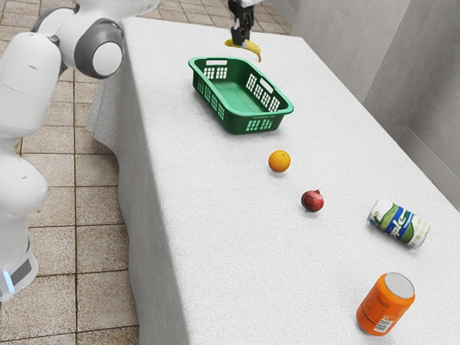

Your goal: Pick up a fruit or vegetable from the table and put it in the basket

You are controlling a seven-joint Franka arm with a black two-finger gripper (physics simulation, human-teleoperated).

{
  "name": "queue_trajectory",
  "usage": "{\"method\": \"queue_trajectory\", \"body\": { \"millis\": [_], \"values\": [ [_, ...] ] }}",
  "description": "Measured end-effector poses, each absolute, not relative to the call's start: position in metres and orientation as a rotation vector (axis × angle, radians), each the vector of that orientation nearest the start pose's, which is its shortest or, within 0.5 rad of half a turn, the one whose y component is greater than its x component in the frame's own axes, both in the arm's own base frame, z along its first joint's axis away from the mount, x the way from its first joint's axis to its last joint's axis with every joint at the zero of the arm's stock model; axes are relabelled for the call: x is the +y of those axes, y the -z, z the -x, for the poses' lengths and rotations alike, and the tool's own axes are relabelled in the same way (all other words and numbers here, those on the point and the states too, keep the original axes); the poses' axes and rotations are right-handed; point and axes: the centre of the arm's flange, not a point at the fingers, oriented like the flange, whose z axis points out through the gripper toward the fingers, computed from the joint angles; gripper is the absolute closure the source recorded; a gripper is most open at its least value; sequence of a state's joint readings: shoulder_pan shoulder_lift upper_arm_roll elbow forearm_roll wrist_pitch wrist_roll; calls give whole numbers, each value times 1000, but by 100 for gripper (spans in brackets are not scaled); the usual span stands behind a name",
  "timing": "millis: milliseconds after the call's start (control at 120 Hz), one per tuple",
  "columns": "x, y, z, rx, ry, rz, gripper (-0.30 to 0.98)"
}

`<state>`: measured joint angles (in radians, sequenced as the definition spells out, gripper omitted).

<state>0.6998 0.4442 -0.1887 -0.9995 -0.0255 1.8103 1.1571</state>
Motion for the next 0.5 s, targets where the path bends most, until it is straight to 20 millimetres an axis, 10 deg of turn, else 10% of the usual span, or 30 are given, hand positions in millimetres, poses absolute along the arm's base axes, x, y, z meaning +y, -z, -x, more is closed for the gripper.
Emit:
{"method": "queue_trajectory", "body": {
  "millis": [500],
  "values": [
    [353, -587, -632, 889, 345, 2806, 62]
  ]
}}
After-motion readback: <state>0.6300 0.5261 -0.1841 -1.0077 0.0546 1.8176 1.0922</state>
